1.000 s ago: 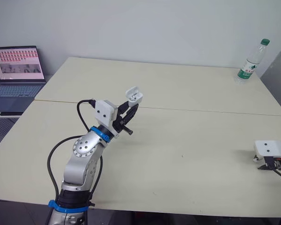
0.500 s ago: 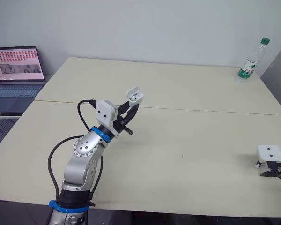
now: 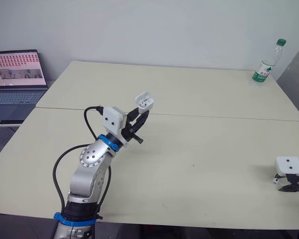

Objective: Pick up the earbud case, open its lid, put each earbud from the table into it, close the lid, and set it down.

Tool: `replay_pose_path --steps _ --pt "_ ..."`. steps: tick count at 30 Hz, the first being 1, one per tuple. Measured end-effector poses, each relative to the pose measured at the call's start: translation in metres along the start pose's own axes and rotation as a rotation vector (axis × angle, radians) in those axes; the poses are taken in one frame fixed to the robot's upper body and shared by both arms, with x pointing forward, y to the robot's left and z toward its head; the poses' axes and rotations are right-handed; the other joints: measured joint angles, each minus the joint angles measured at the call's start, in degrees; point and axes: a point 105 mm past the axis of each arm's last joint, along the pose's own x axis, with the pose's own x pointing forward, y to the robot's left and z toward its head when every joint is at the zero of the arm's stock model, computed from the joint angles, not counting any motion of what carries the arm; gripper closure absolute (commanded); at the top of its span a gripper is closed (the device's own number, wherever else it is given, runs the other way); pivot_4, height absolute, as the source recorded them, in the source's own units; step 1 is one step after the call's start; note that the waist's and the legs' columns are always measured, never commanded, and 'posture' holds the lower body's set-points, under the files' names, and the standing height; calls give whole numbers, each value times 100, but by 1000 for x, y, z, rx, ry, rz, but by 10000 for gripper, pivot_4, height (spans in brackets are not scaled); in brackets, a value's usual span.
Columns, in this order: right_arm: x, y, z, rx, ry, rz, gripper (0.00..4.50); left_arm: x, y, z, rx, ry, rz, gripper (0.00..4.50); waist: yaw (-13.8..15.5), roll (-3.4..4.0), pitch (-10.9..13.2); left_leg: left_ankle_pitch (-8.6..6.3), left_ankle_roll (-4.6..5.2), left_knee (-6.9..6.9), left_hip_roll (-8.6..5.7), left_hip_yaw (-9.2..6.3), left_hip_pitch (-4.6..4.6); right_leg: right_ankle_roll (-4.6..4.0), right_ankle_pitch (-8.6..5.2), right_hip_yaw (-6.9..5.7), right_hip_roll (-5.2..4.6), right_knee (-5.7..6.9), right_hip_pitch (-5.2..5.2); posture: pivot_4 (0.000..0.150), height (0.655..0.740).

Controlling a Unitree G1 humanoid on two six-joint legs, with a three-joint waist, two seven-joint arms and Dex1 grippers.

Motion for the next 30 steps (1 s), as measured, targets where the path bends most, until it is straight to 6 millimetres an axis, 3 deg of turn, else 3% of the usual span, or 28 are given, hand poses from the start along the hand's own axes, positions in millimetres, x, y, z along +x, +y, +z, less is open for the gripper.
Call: replay_pose_path --steps 19,30 --pt "1 -10 11 363 -59 -30 24508 0 0 0 1 1 -4 37377 -29 0 1 0 0 3 4 13 -4 5 3 12 5 4 -13 1500 7400" --pt "1 -12 15 333 -64 -41 24508 0 -1 0 1 2 -9 37377 -30 0 1 0 0 2 4 20 -12 5 2 19 6 9 -26 1500 7400"
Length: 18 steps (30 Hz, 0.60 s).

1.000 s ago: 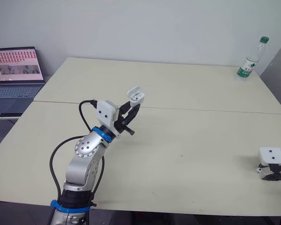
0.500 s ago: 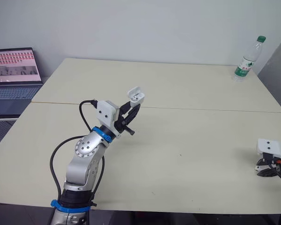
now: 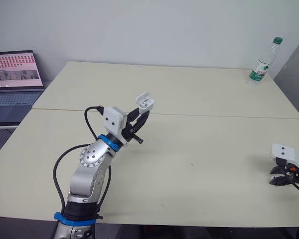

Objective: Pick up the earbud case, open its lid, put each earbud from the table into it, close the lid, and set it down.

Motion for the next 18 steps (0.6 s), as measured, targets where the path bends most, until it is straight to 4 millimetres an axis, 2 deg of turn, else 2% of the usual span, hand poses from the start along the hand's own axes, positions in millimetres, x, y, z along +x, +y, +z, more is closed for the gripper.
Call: replay_pose_path --steps 18 --pt "-1 -2 -8 -15 22 -8 24508 0 -1 0 0 1 -8 37377 14 0 0 0 0 2 -2 3 -1 3 1 5 -1 -2 1 1500 7400"
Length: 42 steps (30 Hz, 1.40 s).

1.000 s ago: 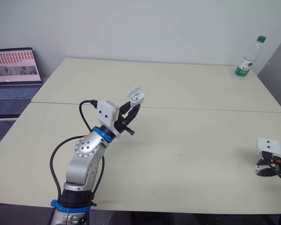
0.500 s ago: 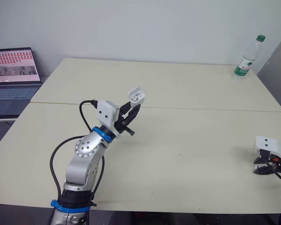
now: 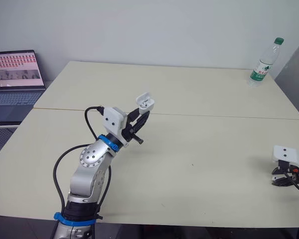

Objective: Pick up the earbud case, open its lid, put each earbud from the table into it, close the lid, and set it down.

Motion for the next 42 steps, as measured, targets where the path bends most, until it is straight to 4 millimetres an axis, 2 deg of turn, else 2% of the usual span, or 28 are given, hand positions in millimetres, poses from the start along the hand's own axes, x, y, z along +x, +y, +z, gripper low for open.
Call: replay_pose_path --steps 1,6,14,16,17,19,20,21,22,25,29,31,33,37,42 --pt "0 0 0 0 0 -1 24508 0 0 0 0 0 0 37377 0 0 0 0 0 0 0 0 0 0 0 0 0 0 0 1500 7400" --pt "0 -3 -1 2 1 -28 40459 0 0 0 0 0 -1 37377 0 0 0 0 0 -1 0 -2 0 -1 -1 -2 0 0 0 1500 7400" --pt "0 -4 1 -8 -8 -30 40936 0 0 0 1 0 -1 37377 0 0 0 0 0 -1 0 -1 0 0 0 -1 0 -1 0 1500 7400" --pt "1 -3 10 6 -48 -9 40936 0 1 0 2 1 0 37377 -12 -1 1 0 0 -1 2 -1 0 0 0 -1 1 0 -1 1500 7400" --pt "4 -2 20 4 -86 8 40936 -1 0 0 2 1 -1 37377 -27 -1 1 0 0 -1 5 3 2 0 0 2 2 3 -4 1500 7400" --pt "10 2 65 -13 -264 55 40936 -1 0 -1 1 3 -1 37377 -99 -1 3 0 0 -3 11 6 4 0 0 11 12 12 -9 1500 7400" --pt "10 4 91 -29 -364 68 40936 0 0 -1 -1 3 -4 37377 -142 0 4 0 -1 -4 12 5 5 0 0 13 16 17 -11 1500 7400" --pt "7 7 131 -49 -517 81 40936 0 -2 -1 -4 1 -11 37377 -167 7 8 0 -1 -6 12 2 4 0 0 16 22 20 -14 1500 7400" --pt "0 10 158 -49 -629 90 40936 1 -3 0 -4 -1 -16 37377 -165 14 13 1 -2 -6 11 -6 0 -1 -1 9 23 20 -15 1500 7400" --pt "-40 16 231 -46 -955 78 40936 1 -2 -2 -6 3 -23 37377 -108 29 24 0 -4 -4 10 -27 -31 -2 0 -13 22 17 -28 1500 7400" --pt "-90 30 301 -68 -1292 32 40936 2 -2 -3 -22 6 -28 37377 -32 29 21 -3 -8 2 2 -31 -103 -31 19 -24 5 18 -96 1500 7400" --pt "-100 37 326 -35 -1410 22 40936 4 -4 -1 -43 -7 -37 37377 16 29 21 -3 -8 2 0 -35 -130 -32 20 -29 0 19 -119 1500 7400" --pt "-103 41 340 -1 -1471 15 40936 8 -5 3 -50 -21 -54 37377 63 29 21 -3 -8 4 -5 -44 -155 -33 21 -34 -5 16 -138 1500 7400" --pt "-106 46 354 9 -1537 -43 40936 12 -6 7 -61 -25 -74 37377 75 29 21 -4 -6 5 -8 -40 -167 -34 22 -33 -13 16 -150 1500 7400" --pt "-93 54 359 19 -1547 -46 40936 14 -10 16 -73 -39 -108 37377 40 30 21 -3 -5 5 -3 -44 -164 -34 22 -38 -8 22 -150 1500 7400"
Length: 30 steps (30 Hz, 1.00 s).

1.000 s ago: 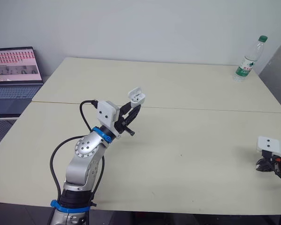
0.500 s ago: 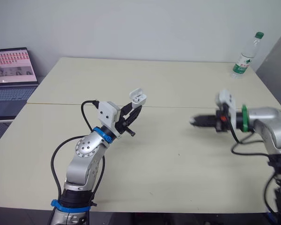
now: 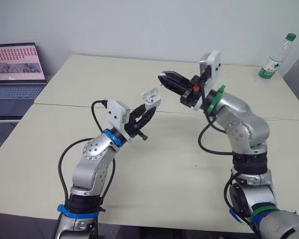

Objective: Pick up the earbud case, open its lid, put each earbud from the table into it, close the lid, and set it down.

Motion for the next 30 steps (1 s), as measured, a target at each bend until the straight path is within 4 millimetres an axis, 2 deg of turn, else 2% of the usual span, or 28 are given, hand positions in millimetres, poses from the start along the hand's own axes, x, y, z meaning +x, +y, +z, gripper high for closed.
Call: replay_pose_path --steps 4,18,30 --pt "0 4 0 -21 -14 9 40936 0 -2 0 -14 7 -17 37377 -32 0 0 1 1 1 2 0 4 -1 1 -1 4 2 2 1500 7400" --pt "-13 4 -22 -60 34 19 40936 1 -7 6 -20 2 -36 37377 -38 0 0 1 1 0 2 3 6 -1 1 3 6 1 3 1500 7400" --pt "-13 6 -24 -126 58 36 40936 2 -9 6 -23 1 -44 37377 -37 0 0 1 0 1 2 2 6 -1 1 2 7 2 3 1500 7400"
